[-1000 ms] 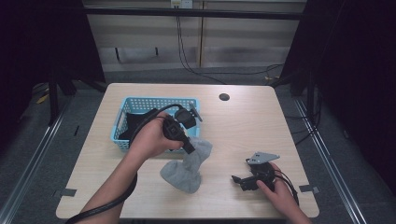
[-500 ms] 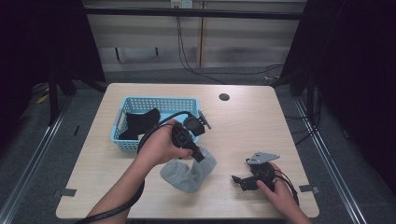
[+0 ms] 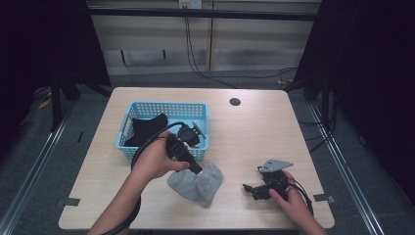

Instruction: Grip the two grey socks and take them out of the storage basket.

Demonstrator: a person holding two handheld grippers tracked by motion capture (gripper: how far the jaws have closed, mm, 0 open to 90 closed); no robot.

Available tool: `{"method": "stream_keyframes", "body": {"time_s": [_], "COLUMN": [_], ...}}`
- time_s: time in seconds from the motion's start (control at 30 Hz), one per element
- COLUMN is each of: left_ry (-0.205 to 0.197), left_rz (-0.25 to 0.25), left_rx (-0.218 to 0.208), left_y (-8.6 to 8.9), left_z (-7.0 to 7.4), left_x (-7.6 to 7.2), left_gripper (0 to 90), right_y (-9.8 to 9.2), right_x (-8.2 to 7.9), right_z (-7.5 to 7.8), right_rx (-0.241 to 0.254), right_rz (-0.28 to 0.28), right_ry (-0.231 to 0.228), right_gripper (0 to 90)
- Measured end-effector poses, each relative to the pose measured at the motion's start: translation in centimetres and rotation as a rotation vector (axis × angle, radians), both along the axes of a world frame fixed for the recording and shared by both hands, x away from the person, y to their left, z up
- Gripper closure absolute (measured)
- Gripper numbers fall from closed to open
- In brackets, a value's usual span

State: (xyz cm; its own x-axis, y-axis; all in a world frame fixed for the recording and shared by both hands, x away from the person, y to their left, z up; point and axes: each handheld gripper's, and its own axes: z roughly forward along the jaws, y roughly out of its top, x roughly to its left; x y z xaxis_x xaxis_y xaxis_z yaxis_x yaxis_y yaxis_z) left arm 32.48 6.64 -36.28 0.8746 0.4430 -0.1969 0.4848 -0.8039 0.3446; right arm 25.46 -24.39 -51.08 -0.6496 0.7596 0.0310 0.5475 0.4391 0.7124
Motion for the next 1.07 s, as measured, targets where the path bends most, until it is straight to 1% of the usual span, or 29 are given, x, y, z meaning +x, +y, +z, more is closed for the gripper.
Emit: {"method": "stream_keyframes", "body": {"time_s": [0.1, 0.27, 0.33, 0.37, 0.4, 0.43, 0.47, 0.53, 0.6, 0.67, 0.73, 0.87, 1.07], "left_ry": [-0.009, -0.017, -0.008, -0.002, -0.004, -0.016, -0.028, -0.038, -0.044, -0.05, -0.073, -0.075, -0.08], "left_rz": [0.036, 0.11, 0.131, 0.139, 0.141, 0.145, 0.152, 0.168, 0.171, 0.169, 0.169, 0.175, 0.161], "left_rx": [0.0, -0.025, -0.036, -0.027, -0.005, 0.002, -0.003, -0.028, -0.03, -0.044, -0.059, -0.084, -0.087], "left_y": [1.6, 4.6, 5.6, 6.0, 6.4, 6.7, 7.1, 7.8, 8.5, 9.1, 9.5, 9.8, 9.5], "left_z": [-1.3, -4.0, -4.9, -5.3, -5.6, -5.7, -5.8, -6.3, -7.2, -7.8, -8.1, -8.2, -8.2], "left_x": [-0.1, -0.5, -0.6, -0.6, -0.6, -0.7, -0.7, -0.5, -0.5, -0.5, -0.6, -0.7, -0.7], "left_gripper": [43.0, 39.3, 39.3, 39.2, 38.5, 38.0, 37.9, 36.7, 34.0, 32.0, 30.1, 28.6, 28.2], "right_y": [0.0, 0.0, 0.0, 0.0, 0.0, 0.0, 0.0, 0.0, 0.0, 0.0, 0.0, 0.0, 0.0], "right_x": [0.0, 0.0, 0.0, 0.0, 0.0, 0.0, 0.0, 0.0, 0.0, 0.0, 0.0, 0.0, 0.0], "right_z": [0.0, 0.0, 0.0, 0.0, 0.0, 0.0, 0.0, 0.0, 0.0, 0.0, 0.0, 0.0, 0.0], "right_rx": [0.0, 0.0, 0.0, -0.001, -0.001, -0.001, -0.001, -0.001, -0.001, -0.001, -0.001, -0.001, -0.001], "right_rz": [0.0, 0.0, 0.0, 0.001, 0.001, 0.001, 0.001, 0.001, 0.001, 0.001, 0.004, 0.004, 0.004], "right_ry": [0.0, 0.0, 0.0, -0.001, -0.001, -0.001, -0.001, -0.001, -0.001, -0.001, -0.004, -0.005, -0.004], "right_gripper": [9.9, 9.9, 9.9, 9.9, 9.9, 9.9, 9.9, 9.9, 9.9, 9.9, 9.9, 9.9, 9.9]}}
